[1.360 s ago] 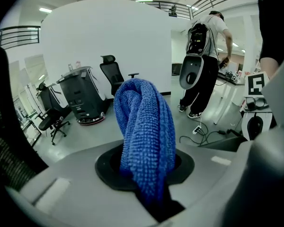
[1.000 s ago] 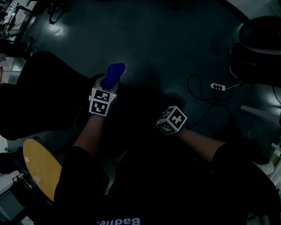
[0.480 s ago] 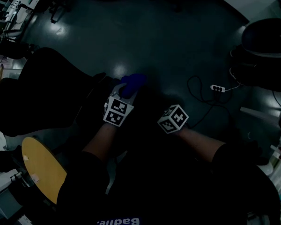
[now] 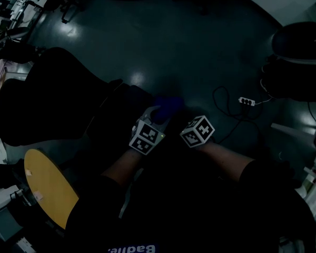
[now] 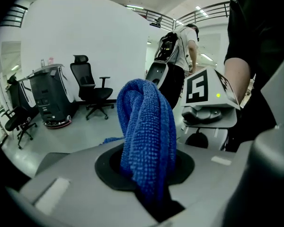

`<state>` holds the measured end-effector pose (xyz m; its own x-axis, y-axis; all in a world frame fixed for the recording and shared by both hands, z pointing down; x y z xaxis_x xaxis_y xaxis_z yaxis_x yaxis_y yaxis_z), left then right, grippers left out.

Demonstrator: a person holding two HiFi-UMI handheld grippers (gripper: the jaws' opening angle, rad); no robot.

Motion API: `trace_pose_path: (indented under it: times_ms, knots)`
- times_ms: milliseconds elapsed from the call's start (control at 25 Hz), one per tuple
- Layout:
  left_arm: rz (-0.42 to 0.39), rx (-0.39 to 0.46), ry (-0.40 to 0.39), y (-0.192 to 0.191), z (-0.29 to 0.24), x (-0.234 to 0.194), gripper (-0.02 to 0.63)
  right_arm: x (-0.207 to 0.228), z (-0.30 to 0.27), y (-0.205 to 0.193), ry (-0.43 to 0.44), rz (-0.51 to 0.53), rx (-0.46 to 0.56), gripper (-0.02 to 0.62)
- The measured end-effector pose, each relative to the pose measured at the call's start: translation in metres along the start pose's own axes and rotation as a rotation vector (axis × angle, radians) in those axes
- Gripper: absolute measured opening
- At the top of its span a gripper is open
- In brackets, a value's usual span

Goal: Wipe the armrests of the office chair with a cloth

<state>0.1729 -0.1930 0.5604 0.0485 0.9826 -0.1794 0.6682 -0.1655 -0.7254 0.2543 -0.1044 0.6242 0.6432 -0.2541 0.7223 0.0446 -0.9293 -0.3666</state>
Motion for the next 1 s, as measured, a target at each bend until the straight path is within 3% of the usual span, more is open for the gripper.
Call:
trace_pose_path:
  times_ms: [520, 800, 1000]
  knots:
    - [0.031, 0.054, -0.095, -0.005, -0.006, 0.063, 0.104, -0.007, 0.005, -0.016, 0.001, 0.026, 0.013, 0.003]
    - [0.028, 0.187, -0.112, -0.016, 0.022, 0.096, 0.104, -0.021, 0.008, -0.056, -0.050, 0.024, 0.022, 0.004]
    - [0.043, 0.295, -0.035, -0.030, 0.071, 0.117, 0.106, -0.038, 0.007, -0.090, -0.077, 0.016, 0.023, 0.003]
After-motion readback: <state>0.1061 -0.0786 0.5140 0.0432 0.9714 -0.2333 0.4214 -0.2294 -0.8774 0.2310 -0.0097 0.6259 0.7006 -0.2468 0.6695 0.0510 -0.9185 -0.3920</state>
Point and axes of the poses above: the fingertips, and each gripper's own axes: z backward along the fingers, x to its right, y out of its top, the point moved 10 cm from there along z, backward along the fingers, and after that the axes turned 9 degrees about -y, right-handed, at the moved point
